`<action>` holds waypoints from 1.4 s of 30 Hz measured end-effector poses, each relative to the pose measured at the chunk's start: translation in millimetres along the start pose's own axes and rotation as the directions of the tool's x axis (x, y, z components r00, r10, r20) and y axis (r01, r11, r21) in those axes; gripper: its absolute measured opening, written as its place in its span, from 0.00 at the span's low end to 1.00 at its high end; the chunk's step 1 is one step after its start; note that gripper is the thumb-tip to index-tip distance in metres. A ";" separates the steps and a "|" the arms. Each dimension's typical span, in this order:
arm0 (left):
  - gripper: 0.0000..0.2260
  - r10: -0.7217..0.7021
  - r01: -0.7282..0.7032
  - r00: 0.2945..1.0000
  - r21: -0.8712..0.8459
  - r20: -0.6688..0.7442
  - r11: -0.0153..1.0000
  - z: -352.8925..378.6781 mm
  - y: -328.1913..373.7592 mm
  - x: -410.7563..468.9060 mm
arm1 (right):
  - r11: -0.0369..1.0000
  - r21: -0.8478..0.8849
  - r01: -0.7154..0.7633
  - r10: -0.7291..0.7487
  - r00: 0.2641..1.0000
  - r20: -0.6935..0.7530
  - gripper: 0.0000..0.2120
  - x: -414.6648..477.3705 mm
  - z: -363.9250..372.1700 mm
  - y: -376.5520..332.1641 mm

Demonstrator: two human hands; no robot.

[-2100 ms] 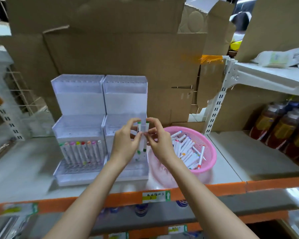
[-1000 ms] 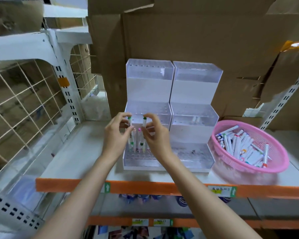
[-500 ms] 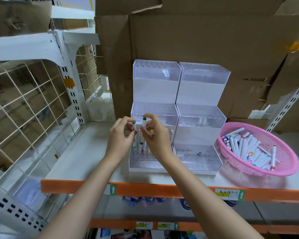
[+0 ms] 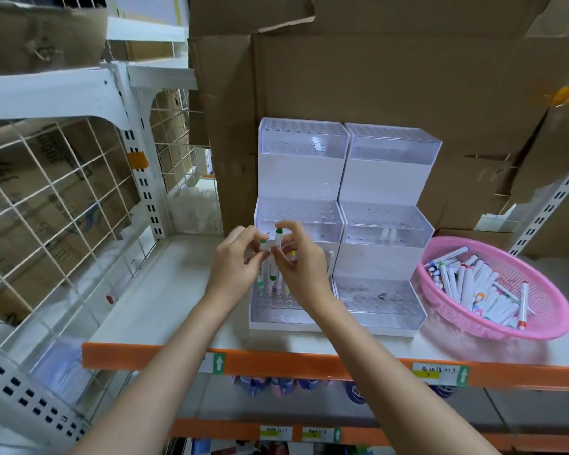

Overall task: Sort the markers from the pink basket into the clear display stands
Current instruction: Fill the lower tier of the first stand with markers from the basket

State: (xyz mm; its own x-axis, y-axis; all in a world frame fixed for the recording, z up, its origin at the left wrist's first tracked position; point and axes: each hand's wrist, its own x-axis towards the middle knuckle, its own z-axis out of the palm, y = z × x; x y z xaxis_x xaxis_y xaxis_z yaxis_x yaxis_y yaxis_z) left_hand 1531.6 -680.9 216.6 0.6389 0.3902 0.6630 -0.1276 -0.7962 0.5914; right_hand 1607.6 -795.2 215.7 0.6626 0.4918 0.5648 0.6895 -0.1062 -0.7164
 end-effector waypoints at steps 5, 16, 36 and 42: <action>0.08 -0.052 0.052 0.999 -0.022 -0.010 0.998 -4.3 -0.5 0.4 | 1.000 0.013 -0.020 0.020 1.000 -0.004 0.14 -1.0 -0.4 0.0; 0.10 -0.071 0.072 0.994 -0.002 0.080 0.997 4.1 -13.6 -16.2 | 1.000 -0.001 -0.014 0.014 1.000 -0.004 0.15 -3.0 0.7 0.2; 0.05 0.029 -0.057 0.988 0.187 0.150 0.981 -7.9 -8.3 -16.7 | 0.998 -0.047 -0.037 0.038 0.999 0.026 0.11 -8.5 1.9 -2.1; 0.07 0.059 -0.101 0.985 0.261 0.165 0.960 -16.4 -8.3 -16.7 | 0.998 -0.064 -0.024 0.026 0.999 0.029 0.08 -9.0 3.7 0.5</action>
State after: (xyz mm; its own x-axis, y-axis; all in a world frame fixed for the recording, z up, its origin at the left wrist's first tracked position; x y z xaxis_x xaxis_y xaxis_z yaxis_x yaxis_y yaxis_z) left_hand 1509.5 -673.2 208.2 0.7464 0.2609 0.6122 0.0111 -0.9247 0.3805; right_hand 1600.9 -796.4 208.7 0.6718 0.5134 0.5340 0.6905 -0.1730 -0.7024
